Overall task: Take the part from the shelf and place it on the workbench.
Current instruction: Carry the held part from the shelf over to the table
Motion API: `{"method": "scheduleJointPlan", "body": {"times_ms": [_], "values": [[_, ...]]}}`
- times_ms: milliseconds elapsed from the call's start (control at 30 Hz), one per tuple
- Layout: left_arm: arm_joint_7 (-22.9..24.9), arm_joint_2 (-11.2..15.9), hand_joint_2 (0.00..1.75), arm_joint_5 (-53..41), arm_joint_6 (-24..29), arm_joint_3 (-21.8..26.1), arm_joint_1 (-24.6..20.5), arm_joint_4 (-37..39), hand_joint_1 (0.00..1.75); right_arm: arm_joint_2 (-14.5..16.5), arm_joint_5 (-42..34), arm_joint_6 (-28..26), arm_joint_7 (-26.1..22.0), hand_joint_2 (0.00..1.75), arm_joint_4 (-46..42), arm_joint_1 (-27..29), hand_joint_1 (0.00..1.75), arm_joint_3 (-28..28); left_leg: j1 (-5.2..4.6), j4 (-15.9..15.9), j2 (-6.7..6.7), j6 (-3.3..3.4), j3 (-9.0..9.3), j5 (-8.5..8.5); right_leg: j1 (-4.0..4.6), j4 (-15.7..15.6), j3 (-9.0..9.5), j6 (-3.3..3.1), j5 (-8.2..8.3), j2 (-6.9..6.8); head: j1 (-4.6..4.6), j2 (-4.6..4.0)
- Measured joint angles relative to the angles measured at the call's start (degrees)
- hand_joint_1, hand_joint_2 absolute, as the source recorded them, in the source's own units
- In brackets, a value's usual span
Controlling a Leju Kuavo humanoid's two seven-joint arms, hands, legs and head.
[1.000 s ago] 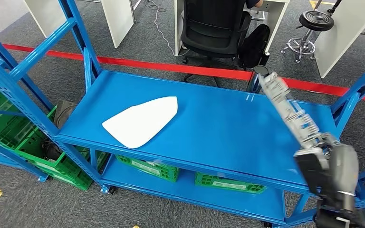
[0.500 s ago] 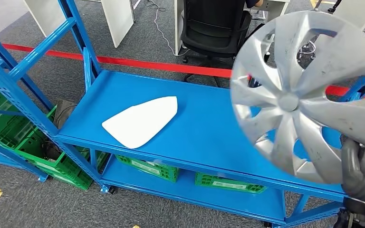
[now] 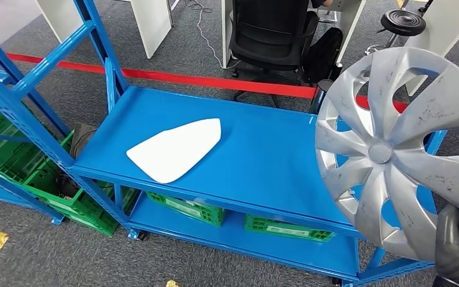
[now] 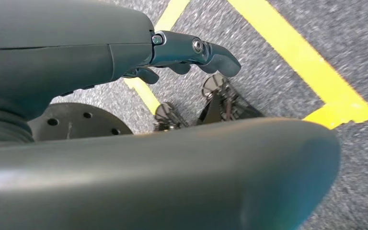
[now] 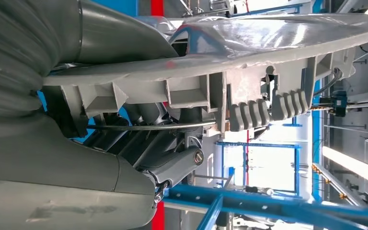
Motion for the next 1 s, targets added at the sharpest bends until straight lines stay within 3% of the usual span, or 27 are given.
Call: {"method": "scheduleJointPlan", "body": {"times_ms": [33,67,133,200,267,333,400,433,467,533,600,667,733,800,867,900,933,967,1000], "values": [[0.0,0.1,0.00,0.0,0.0,0.0,0.0,0.0,0.00,0.1,0.0,0.0,0.0,1.75,0.0,0.1,1.75,0.0,0.15,1.0,-0.12,-0.63,-0.67,-0.15,-0.24,-2.5,0.70,0.35,1.35,0.15,0.28,0.00],[0.0,0.1,0.00,0.0,0.0,0.0,0.0,0.1,0.00,0.2,0.0,0.0,0.0,1.75,-0.1,0.2,1.75,0.0,0.16,1.7,-0.24,-1.22,-1.20,-0.23,-0.34,-3.6,0.88,0.20,1.94,0.31,0.53,0.00],[0.0,0.2,0.00,0.0,0.0,0.1,0.0,0.1,0.00,0.5,0.1,0.0,0.0,1.75,-0.3,0.5,1.75,0.0,-0.04,2.2,-0.50,-2.10,-1.70,0.05,-0.17,-3.1,0.13,-0.94,2.19,0.60,0.39,0.00],[0.0,0.1,0.00,0.0,0.0,0.1,0.2,0.1,0.00,0.7,0.2,0.0,0.1,1.75,-0.4,0.6,1.75,-0.1,0.10,2.2,-0.52,-2.63,-2.15,0.20,0.01,-2.6,-0.48,-2.32,2.74,0.45,-0.45,0.00],[0.0,0.1,0.00,0.0,0.0,0.1,0.3,0.1,0.00,0.8,0.2,0.0,0.1,1.75,-0.5,0.6,1.75,-0.1,0.19,5.3,-0.27,-2.71,-3.91,-2.85,0.30,-2.6,-1.18,-3.42,3.74,0.27,-1.21,0.00],[0.0,0.1,0.00,0.0,0.0,0.2,0.2,0.1,0.00,1.0,0.3,0.0,0.1,1.75,-0.6,0.6,1.75,-0.1,-0.06,12.7,-0.07,-2.44,-6.40,-8.08,0.80,-2.6,-2.10,-4.08,4.75,0.20,-2.09,0.00],[0.0,0.1,0.00,0.1,0.0,0.3,0.2,0.1,0.00,1.2,1.1,0.0,0.3,1.75,-0.6,0.7,1.75,0.0,-0.43,18.4,-0.08,-2.04,-7.34,-10.77,1.41,-2.5,-3.19,-4.41,5.58,0.13,-2.77,0.00],[-0.1,0.1,0.00,0.2,0.1,0.4,0.2,0.1,0.00,1.3,2.0,0.0,0.5,1.75,-0.6,0.7,1.75,0.0,-0.66,18.7,-0.08,-1.67,-6.58,-10.76,1.70,-2.5,-3.64,-4.52,5.92,0.11,-3.04,0.00],[-0.1,0.0,0.00,0.3,0.1,0.4,0.2,0.1,0.00,1.5,3.3,0.0,0.8,1.75,-0.6,0.9,1.75,-0.1,-0.93,16.9,-0.09,-1.14,-4.84,-10.04,1.99,-2.6,-4.02,-4.60,6.26,0.11,-3.28,0.00],[-0.2,0.0,0.00,0.6,0.2,0.6,0.0,0.1,0.00,1.9,6.3,0.0,1.5,1.75,-0.8,1.4,1.75,-0.1,-1.75,8.8,-0.15,0.54,0.85,-8.30,2.36,-2.6,-4.63,-4.65,7.00,0.12,-3.60,0.00],[-0.4,-0.1,0.00,0.7,0.1,0.9,-0.2,0.1,0.00,2.4,9.5,0.0,2.6,1.75,-1.0,1.8,1.75,-0.1,-2.65,2.5,-0.10,1.71,4.51,-7.41,2.28,-2.8,-5.03,-4.23,7.80,0.07,-3.66,0.00],[-1.0,-0.3,0.00,0.9,-0.2,1.0,-0.2,0.1,0.00,2.7,11.9,0.0,4.3,1.75,-1.0,1.9,1.75,0.1,-3.14,1.4,-0.04,1.87,4.59,-6.90,1.98,-3.1,-5.22,-3.49,8.59,-0.03,-3.94,0.00],[-2.1,-0.4,0.00,1.4,-0.9,1.2,-0.2,0.1,0.00,2.8,13.4,0.0,6.3,1.75,-0.9,1.9,1.75,0.3,-2.96,0.7,0.11,1.96,4.15,-5.57,1.94,-3.2,-5.60,-2.90,8.76,-0.03,-4.26,0.00],[-3.4,-0.4,0.00,1.7,-1.6,1.4,-0.1,0.1,0.00,2.6,14.3,0.0,8.2,1.75,-0.8,1.7,1.75,0.5,-2.63,0.1,0.35,2.22,3.41,-3.99,1.98,-1.0,-6.76,-2.45,5.63,-0.02,-3.92,0.00],[-3.9,-0.5,0.00,1.6,-2.0,1.5,-0.2,0.1,0.00,2.5,14.4,0.0,9.2,1.75,-0.5,1.4,1.75,0.8,-2.68,0.1,0.39,2.57,1.83,-2.66,1.89,5.3,-8.50,-2.09,-0.11,-0.05,-3.14,0.00],[-3.9,-0.5,0.00,1.5,-2.2,1.5,-0.2,0.1,0.00,2.5,14.4,0.0,9.5,1.75,-0.3,1.4,1.75,0.9,-2.76,0.2,0.40,2.68,0.77,-1.96,1.87,8.8,-9.11,-1.97,-1.97,-0.05,-2.79,0.00],[-3.8,-0.6,0.00,1.5,-2.3,1.5,-0.2,0.1,0.00,2.4,14.3,0.0,9.8,1.75,-0.2,1.3,1.75,1.0,-2.84,0.4,0.41,2.70,-0.38,-1.23,1.86,11.5,-9.08,-1.86,-2.70,-0.05,-2.53,0.00],[-3.6,-0.6,0.00,1.5,-2.5,1.5,-0.1,0.1,0.00,2.4,14.2,0.0,9.9,1.75,0.0,1.2,1.75,1.1,-2.88,0.6,0.42,2.67,-1.46,-0.58,1.88,12.2,-8.25,-1.81,-2.03,-0.05,-2.34,0.00],[-3.3,-0.6,0.00,1.5,-2.7,1.5,-0.1,0.1,0.00,2.3,14.2,0.0,10.1,1.75,0.1,1.0,1.75,1.2,-2.90,0.9,0.44,2.61,-2.52,0.02,1.89,10.6,-6.40,-1.83,-0.51,-0.06,-2.21,0.00]]}}
